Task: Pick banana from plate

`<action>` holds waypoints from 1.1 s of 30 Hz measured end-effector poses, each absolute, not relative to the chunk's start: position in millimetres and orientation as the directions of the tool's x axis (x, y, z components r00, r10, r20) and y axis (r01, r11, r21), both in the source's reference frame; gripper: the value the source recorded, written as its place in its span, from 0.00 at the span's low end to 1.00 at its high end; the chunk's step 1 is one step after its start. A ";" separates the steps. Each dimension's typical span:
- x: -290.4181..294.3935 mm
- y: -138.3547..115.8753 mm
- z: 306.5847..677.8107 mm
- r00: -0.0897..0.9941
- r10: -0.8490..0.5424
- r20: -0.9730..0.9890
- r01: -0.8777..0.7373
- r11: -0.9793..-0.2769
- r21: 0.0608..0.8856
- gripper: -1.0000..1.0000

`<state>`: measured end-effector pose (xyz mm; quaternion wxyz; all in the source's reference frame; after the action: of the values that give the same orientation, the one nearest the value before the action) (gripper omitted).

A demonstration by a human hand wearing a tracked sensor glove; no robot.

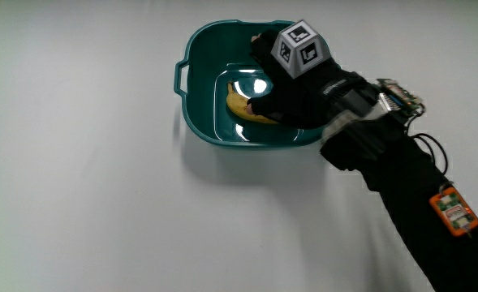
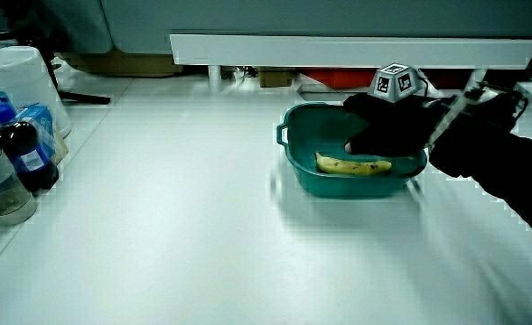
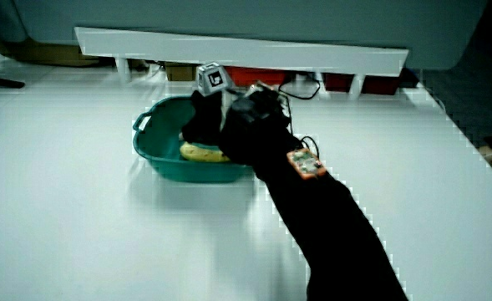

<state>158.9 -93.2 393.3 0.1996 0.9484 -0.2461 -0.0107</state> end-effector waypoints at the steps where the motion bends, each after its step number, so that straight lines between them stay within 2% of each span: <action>1: 153.6 -95.4 391.8 0.877 -0.474 0.083 -0.467 -0.795 0.387 0.50; 7: 125.5 -109.7 392.3 0.875 -0.474 0.100 -0.466 -0.766 0.443 0.50; 11: 111.9 -122.8 411.9 0.881 -0.471 0.040 -0.449 -0.808 0.382 0.50; 13: 104.1 -127.8 415.0 0.871 -0.487 0.062 -0.465 -0.777 0.424 0.50; 15: 95.7 -131.2 413.9 0.875 -0.481 0.051 -0.455 -0.783 0.424 0.50; 17: 88.1 -134.0 414.7 0.864 -0.498 0.073 -0.475 -0.758 0.447 0.50; 25: 65.8 -135.1 425.1 0.849 -0.522 0.084 -0.489 -0.715 0.499 0.50; 29: 53.4 -133.0 445.5 0.835 -0.542 0.095 -0.496 -0.668 0.555 0.50; 30: 50.6 -130.9 446.2 0.838 -0.541 0.078 -0.490 -0.680 0.545 0.50; 33: 43.8 -128.2 463.9 0.836 -0.544 0.067 -0.471 -0.651 0.595 0.50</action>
<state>43.8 -128.2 463.9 0.3101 0.9066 -0.2800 -0.0590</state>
